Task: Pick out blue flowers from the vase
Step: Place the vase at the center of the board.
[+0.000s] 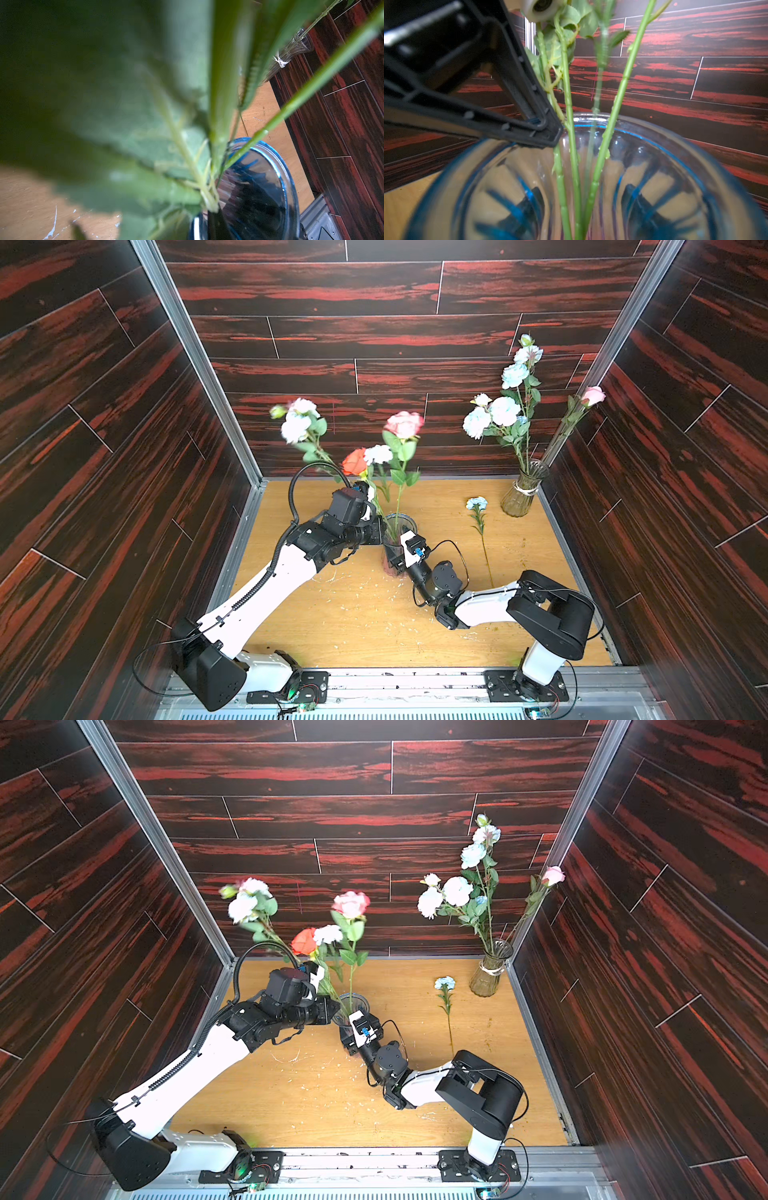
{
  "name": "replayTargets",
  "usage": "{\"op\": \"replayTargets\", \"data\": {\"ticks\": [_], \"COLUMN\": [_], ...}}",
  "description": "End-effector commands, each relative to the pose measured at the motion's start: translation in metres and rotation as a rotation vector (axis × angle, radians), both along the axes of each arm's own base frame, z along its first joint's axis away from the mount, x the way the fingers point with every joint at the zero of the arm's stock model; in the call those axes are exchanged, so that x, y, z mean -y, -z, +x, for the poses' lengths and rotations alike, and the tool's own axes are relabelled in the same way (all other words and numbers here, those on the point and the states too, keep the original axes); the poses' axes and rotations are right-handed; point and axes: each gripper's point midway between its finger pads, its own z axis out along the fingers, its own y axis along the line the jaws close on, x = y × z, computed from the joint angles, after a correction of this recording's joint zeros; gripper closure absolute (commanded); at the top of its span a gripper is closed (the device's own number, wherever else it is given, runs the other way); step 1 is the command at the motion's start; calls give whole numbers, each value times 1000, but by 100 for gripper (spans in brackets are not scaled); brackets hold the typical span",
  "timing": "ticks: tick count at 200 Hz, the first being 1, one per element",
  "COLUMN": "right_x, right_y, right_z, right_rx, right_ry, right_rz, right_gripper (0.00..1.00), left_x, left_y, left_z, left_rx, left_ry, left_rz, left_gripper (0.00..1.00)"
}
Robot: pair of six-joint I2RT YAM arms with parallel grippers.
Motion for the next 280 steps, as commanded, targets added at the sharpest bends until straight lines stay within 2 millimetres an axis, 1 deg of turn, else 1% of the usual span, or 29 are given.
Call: {"op": "replayTargets", "data": {"ticks": [1, 15, 22, 23, 24, 25, 36, 48, 57, 92, 97, 124, 150, 166, 177, 183, 187, 191, 214, 227, 242, 260, 280], "right_x": [11, 11, 12, 12, 12, 12, 14, 16, 17, 14, 14, 13, 13, 13, 13, 13, 13, 14, 20, 25, 30, 29, 25], "right_y": [-85, -83, -82, -82, -81, -81, -78, -75, -72, -66, -65, -57, -44, -38, -39, -43, -40, -41, -50, -52, -56, -58, -59], "right_z": [-13, -13, -14, -14, -14, -14, -14, -16, -18, -23, -24, -33, -44, -51, -55, -56, -57, -57, -63, -67, -71, -74, -73], "right_rx": [170, 163, 160, 160, 157, 157, 144, 131, 120, 63, 50, -46, -142, -187, -219, -235, -258, -271, -351, -397, -441, -499, -560], "right_ry": [-21, -21, -23, -23, -23, -23, -26, -32, -39, -64, -70, -135, -195, -224, -237, -241, -239, -240, -240, -236, -241, -244, -239], "right_rz": [274, 275, 275, 275, 274, 274, 278, 281, 282, 228, 220, 194, 154, 115, 78, 65, 36, 20, -36, -55, -66, -97, -126], "right_gripper": [86, 74, 65, 65, 63, 63, 50, 40, 35, 20, 17, 8, 3, 3, 3, 7, 9, 10, 22, 26, 31, 38, 49], "left_x": [-4, -9, -11, -11, -11, -12, -15, -18, -22, -30, -28, -37, -38, -37, -38, -39, -39, -39, -39, -38, -38, -39, -43], "left_y": [23, 25, 26, 26, 26, 26, 28, 31, 36, 59, 56, 65, 70, 74, 77, 79, 79, 80, 77, 75, 73, 72, 68], "left_z": [-9, -7, -6, -6, -6, -6, -4, -3, -3, 0, 6, 10, 12, 11, 10, 9, 9, 8, 5, 3, 1, -4, -9], "left_rx": [-75, -66, -63, -63, -62, -61, -56, -53, -54, -71, -46, -47, -45, -48, -53, -56, -56, -58, -55, -50, -47, -46, -40], "left_ry": [19, -2, -9, -9, -10, -11, -23, -33, -43, -69, -76, -105, -109, -104, -105, -105, -104, -105, -94, -86, -77, -69, -68], "left_rz": [71, 90, 101, 102, 104, 105, 124, 144, 160, 180, 168, 205, 213, 205, 207, 209, 209, 210, 201, 194, 188, 184, 180], "left_gripper": [100, 100, 100, 100, 100, 100, 100, 100, 100, 100, 100, 100, 100, 100, 100, 100, 100, 100, 100, 94, 84, 73, 64]}}
